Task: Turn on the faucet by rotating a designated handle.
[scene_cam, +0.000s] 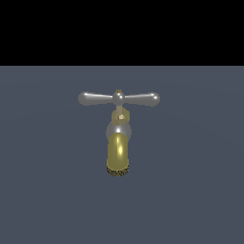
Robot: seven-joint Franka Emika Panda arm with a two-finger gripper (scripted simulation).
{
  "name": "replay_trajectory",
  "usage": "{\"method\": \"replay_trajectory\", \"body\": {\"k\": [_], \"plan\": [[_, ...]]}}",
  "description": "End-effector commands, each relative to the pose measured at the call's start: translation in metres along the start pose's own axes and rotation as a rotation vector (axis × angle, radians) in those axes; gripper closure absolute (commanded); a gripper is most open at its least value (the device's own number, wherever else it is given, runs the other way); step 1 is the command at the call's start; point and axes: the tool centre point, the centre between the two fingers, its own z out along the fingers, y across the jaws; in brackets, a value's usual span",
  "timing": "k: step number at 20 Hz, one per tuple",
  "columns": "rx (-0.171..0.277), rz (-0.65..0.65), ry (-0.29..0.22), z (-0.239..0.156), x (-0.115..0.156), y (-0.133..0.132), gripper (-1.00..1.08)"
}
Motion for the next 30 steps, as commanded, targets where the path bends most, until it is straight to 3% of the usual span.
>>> {"method": "replay_trajectory", "body": {"k": [1,30], "plan": [[-0.001,-0.063,0.000,0.012,0.002,0.008,1.08],[-0.012,-0.751,-0.004,0.140,0.058,0.081,1.08]]}}
